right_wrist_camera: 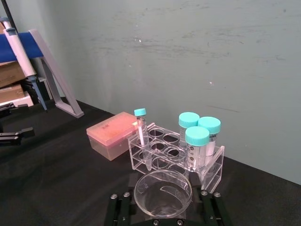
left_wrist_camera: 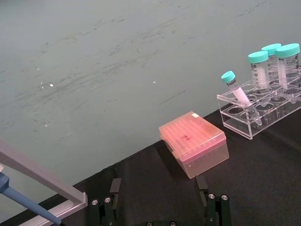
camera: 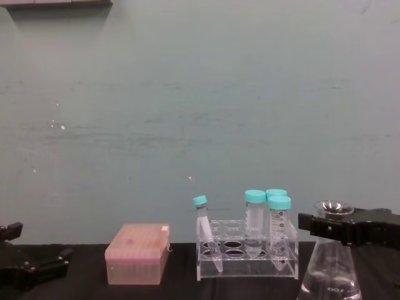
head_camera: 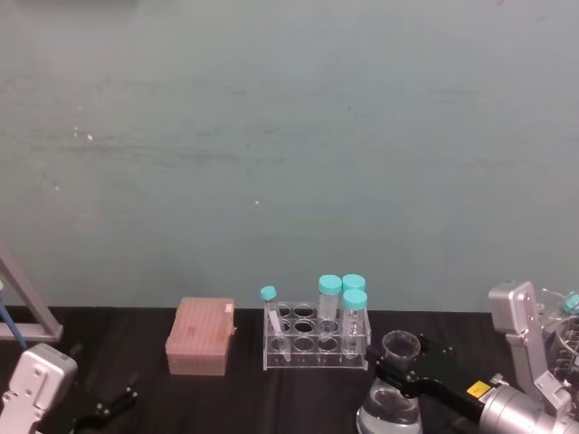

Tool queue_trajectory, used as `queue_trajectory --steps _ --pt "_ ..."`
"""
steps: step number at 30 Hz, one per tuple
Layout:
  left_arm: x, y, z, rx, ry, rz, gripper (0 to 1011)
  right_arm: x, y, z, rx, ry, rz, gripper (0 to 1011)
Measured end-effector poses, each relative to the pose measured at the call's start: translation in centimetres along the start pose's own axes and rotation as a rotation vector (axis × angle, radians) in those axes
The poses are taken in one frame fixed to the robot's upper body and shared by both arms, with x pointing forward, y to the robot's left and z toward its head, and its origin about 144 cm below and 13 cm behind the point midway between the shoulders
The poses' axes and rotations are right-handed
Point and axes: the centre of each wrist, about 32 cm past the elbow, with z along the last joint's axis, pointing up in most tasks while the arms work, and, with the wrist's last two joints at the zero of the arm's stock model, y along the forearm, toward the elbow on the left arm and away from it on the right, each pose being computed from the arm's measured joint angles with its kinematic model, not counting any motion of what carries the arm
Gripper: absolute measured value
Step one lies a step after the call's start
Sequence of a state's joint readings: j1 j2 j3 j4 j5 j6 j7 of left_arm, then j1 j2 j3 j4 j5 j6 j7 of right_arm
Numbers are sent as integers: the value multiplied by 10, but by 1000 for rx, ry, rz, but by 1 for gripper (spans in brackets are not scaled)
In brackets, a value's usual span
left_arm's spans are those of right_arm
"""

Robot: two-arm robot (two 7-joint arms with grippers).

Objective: Pick up the beaker with the right gripper, shake it three times, and then put it down.

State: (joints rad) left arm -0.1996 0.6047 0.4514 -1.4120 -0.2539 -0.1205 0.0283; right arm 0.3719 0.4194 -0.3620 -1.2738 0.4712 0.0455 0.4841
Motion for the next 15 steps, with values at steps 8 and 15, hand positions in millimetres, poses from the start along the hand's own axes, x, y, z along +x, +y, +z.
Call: queue_trajectory --steps 8,15 --pt "0 0 0 0 0 0 1000 0 0 0 0 0 0 865" --pt "0 0 0 0 0 0 1000 0 0 0 0 1 0 1000"
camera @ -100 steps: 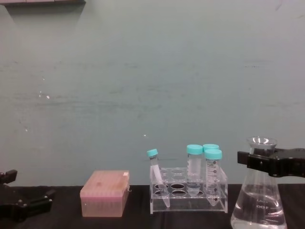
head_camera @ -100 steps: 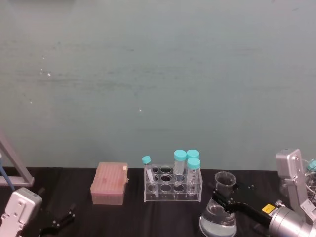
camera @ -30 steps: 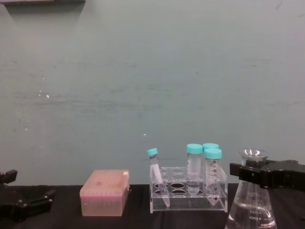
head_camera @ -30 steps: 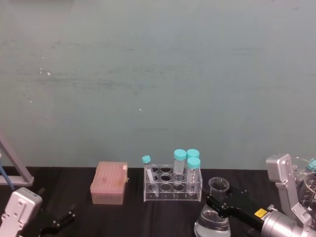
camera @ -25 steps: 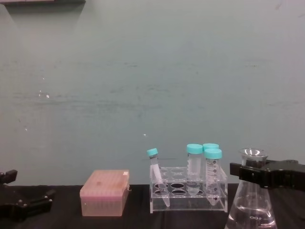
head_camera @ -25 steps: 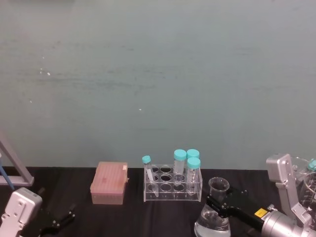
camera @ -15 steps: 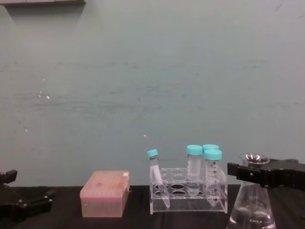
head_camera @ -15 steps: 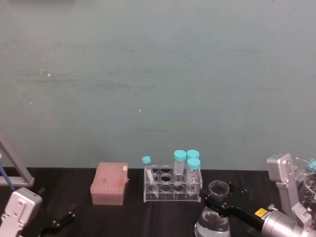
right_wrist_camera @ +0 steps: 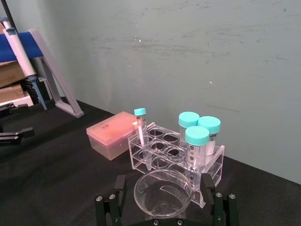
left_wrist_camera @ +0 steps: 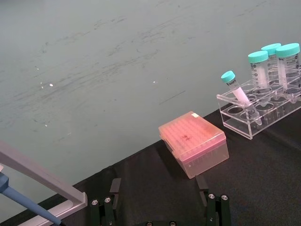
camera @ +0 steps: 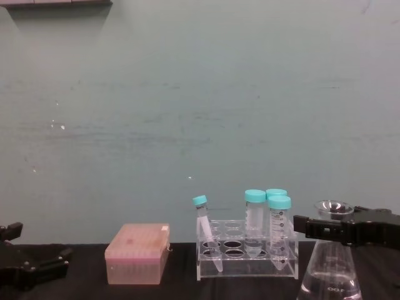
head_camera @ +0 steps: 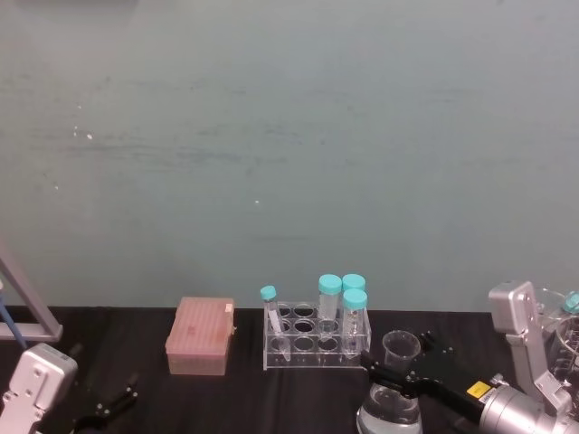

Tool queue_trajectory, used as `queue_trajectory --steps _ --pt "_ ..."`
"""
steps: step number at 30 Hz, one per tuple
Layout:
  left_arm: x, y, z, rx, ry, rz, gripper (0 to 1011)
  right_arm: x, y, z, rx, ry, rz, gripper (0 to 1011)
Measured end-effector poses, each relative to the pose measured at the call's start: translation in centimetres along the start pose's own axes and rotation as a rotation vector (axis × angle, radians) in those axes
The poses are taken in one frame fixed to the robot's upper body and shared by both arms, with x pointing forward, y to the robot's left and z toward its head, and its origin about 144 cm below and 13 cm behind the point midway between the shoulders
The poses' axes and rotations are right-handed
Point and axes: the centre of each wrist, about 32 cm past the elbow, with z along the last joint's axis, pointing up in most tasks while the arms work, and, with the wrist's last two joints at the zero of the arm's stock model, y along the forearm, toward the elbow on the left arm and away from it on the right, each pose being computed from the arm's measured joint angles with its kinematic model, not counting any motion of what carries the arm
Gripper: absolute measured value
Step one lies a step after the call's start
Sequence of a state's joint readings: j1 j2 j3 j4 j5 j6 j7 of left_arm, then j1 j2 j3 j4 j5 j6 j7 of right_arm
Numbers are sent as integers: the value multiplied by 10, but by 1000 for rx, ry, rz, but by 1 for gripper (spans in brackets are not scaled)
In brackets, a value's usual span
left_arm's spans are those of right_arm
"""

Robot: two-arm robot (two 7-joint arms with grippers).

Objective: Pick up the beaker with the right gripper, shake it three times, and then put it down.

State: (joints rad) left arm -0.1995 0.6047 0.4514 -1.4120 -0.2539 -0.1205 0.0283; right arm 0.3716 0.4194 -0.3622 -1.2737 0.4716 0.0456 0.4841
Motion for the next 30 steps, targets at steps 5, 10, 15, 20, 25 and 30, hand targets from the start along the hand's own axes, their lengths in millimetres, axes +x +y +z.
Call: queue_trajectory --steps 5,10,15,20,25,30 --pt "0 0 0 0 0 0 1000 0 0 0 0 0 0 1000" --pt "0 0 0 0 0 0 1000 -1 -3 0 8 -3 3 1000" --pt "0 0 0 0 0 0 1000 -1 -9 6 42 -2 16 1000" --pt "0 0 0 0 0 0 1000 -3 -18 17 96 -7 22 1000" --pt "0 0 0 0 0 0 1000 -2 -23 29 164 -15 8 1000" --pt "0 0 0 0 0 0 1000 0 -29 40 229 -43 -82 1000"
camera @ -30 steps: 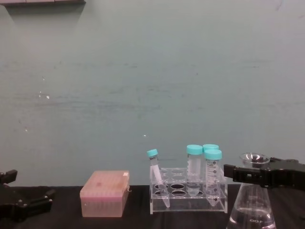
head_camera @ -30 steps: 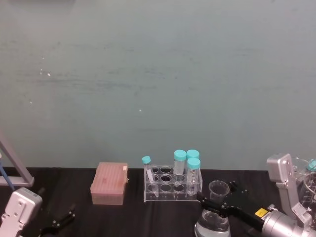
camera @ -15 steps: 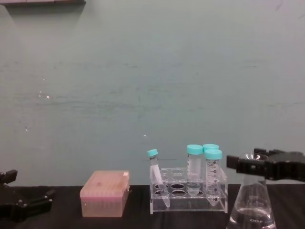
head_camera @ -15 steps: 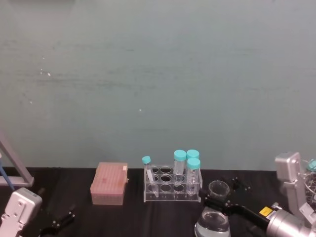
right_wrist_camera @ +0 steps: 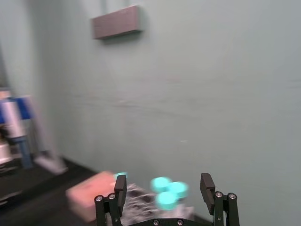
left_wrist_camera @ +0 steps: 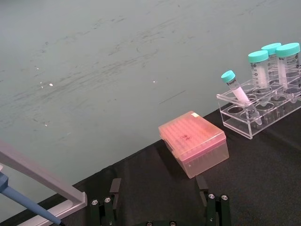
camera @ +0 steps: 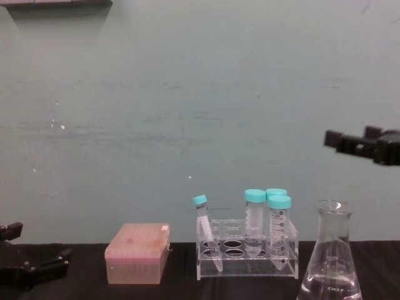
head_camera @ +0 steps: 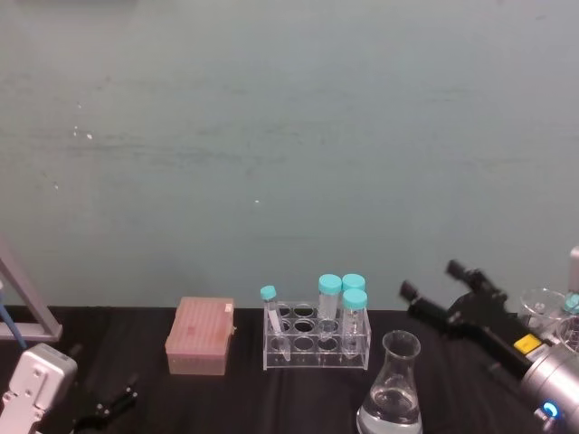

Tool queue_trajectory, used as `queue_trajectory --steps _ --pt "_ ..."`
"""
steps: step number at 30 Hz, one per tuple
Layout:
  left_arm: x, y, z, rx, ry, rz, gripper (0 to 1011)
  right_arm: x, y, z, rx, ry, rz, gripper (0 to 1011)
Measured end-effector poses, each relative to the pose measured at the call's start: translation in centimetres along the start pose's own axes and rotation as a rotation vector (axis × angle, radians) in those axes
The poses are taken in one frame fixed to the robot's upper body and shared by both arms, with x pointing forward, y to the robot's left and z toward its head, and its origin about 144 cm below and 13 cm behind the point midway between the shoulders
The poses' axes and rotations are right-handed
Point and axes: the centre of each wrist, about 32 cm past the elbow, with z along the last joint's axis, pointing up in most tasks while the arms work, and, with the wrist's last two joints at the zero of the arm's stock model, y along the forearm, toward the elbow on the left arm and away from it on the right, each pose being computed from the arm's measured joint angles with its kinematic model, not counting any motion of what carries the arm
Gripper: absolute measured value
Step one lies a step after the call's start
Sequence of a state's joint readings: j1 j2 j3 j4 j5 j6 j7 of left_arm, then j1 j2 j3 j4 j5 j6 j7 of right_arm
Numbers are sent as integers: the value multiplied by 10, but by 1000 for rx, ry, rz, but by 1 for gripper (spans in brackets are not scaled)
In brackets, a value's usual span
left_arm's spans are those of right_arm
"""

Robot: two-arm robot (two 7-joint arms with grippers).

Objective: Pick up the beaker with the right gripper, shake it three times, and then put it down.

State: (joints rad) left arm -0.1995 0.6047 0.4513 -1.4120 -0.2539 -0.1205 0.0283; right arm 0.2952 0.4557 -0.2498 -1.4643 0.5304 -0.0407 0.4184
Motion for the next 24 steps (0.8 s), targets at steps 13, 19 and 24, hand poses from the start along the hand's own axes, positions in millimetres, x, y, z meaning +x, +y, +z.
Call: queue_trajectory --steps 13,19,24 --pt "0 0 0 0 0 0 1000 8 -19 -22 -104 -64 -258 1000" --pt "0 0 0 0 0 0 1000 10 -30 -43 -168 -46 -307 1000" --pt "0 0 0 0 0 0 1000 10 -33 -48 -176 -33 -328 1000"
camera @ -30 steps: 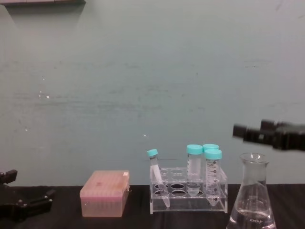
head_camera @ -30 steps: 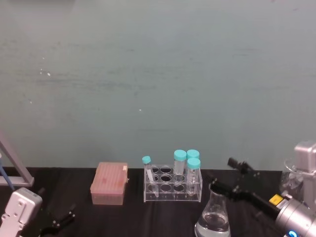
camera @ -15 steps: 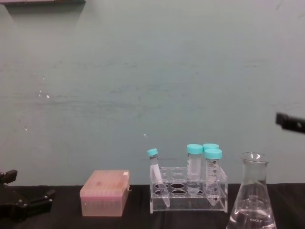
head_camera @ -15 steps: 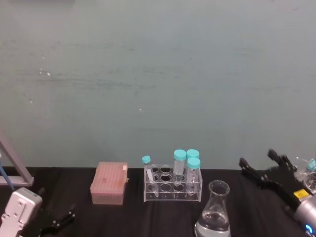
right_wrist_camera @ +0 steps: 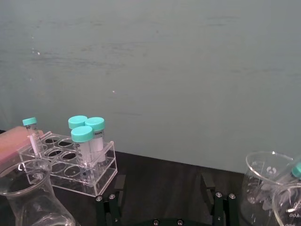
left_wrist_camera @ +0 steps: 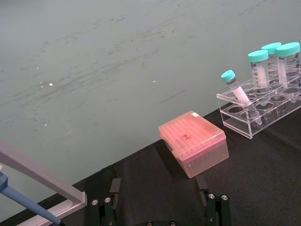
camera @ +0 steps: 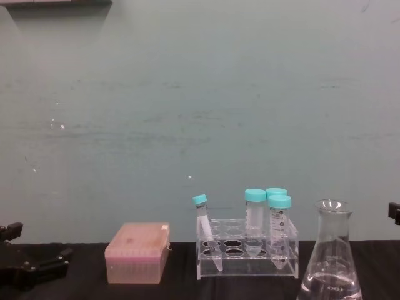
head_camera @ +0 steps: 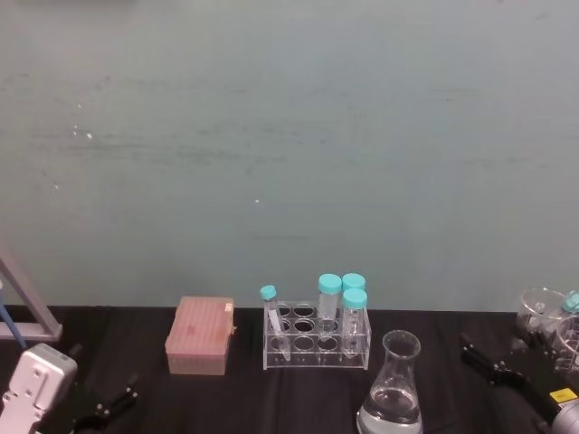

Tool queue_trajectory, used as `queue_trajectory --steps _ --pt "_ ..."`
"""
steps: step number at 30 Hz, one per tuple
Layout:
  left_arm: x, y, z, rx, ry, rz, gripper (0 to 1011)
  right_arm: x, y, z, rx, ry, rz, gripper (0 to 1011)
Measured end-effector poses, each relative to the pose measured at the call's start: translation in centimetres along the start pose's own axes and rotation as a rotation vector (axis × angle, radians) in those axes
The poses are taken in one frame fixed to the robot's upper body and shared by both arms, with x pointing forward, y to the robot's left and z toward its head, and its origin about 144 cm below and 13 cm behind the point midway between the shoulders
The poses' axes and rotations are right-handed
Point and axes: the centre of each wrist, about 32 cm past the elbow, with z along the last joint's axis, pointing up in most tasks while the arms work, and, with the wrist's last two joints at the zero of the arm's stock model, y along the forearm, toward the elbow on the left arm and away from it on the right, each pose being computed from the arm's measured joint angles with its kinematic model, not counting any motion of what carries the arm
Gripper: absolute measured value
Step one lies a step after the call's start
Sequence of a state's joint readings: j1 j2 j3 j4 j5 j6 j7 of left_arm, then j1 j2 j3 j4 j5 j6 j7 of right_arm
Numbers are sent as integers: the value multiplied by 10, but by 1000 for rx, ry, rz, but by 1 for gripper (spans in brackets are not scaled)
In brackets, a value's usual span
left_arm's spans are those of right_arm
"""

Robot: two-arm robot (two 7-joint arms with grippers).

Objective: Pick up the beaker with the right gripper, shake it three times, and then put it down.

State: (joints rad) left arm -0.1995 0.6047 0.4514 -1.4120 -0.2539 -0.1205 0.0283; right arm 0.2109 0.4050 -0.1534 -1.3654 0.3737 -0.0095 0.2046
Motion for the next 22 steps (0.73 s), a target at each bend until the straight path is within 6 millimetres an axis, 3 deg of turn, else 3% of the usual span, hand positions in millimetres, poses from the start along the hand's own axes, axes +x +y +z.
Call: queue_trajectory --steps 22 --pt "0 0 0 0 0 0 1000 0 0 0 1 2 0 1000"
